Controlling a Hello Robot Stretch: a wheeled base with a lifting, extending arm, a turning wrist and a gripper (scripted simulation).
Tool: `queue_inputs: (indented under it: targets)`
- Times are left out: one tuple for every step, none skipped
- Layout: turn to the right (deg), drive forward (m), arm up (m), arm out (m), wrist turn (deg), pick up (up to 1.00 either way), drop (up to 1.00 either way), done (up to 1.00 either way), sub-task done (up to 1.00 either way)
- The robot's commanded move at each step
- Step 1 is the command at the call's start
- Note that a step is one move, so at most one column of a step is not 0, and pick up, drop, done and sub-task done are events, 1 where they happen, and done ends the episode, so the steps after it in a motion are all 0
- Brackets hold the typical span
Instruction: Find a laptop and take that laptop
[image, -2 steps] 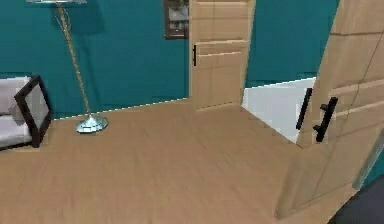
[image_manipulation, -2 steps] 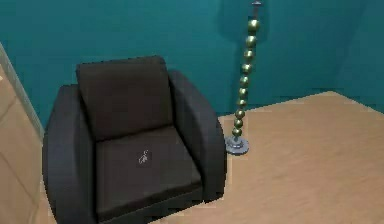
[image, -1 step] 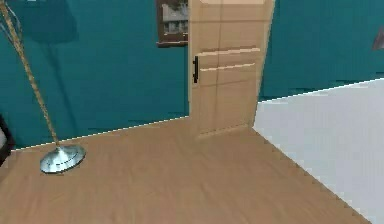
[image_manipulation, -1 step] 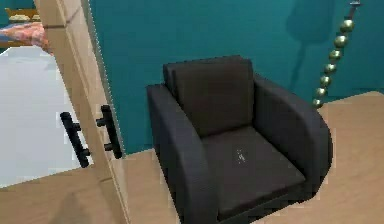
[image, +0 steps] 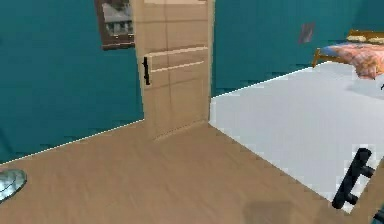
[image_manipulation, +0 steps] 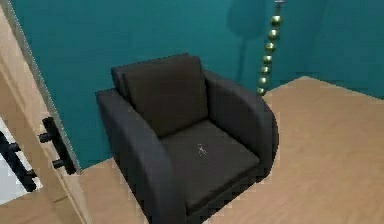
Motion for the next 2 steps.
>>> queue_inputs:
  targets:
    - [0.0, 0.85, 0.00, 0.00, 0.0, 0.00, 0.00, 0.00, 0.00]
    - [45.0, 0.00, 0.00, 0.00, 0.0, 0.00, 0.00, 0.00, 0.00]
